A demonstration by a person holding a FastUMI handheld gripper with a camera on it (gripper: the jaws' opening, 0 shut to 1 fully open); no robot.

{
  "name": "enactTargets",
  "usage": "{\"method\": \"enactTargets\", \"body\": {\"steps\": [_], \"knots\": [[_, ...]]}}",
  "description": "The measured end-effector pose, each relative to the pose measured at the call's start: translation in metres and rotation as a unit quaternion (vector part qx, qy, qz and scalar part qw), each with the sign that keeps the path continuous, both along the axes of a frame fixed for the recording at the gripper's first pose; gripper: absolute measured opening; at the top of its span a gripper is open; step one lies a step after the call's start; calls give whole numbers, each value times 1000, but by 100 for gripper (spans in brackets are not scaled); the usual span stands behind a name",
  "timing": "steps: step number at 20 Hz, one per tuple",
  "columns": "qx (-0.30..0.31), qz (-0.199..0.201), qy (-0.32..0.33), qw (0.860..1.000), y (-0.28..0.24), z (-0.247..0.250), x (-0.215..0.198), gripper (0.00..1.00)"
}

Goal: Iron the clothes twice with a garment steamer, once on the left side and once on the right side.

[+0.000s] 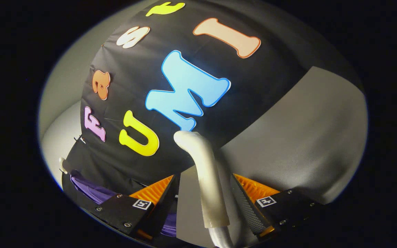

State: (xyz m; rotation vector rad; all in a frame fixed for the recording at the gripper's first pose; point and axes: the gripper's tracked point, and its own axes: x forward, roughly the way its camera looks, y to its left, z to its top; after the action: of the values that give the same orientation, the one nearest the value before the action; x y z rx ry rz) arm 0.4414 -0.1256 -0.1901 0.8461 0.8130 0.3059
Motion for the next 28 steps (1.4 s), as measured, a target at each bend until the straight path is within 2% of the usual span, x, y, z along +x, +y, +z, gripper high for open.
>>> {"method": "enactTargets", "body": {"steps": [7,11,13,15,18,21,25,28], "knots": [[57,36,57,996,23,-20,-3,92],[63,47,86,993,32,-33,-8,67],[81,44,97,991,32,-32,-8,47],[84,38,92,992,31,-29,-11,44],[67,22,77,995,28,-27,-8,34],[39,-8,48,998,17,-15,-10,32],[47,-5,20,999,26,20,-49,31],[33,-20,3,999,39,37,-83,32]]}}
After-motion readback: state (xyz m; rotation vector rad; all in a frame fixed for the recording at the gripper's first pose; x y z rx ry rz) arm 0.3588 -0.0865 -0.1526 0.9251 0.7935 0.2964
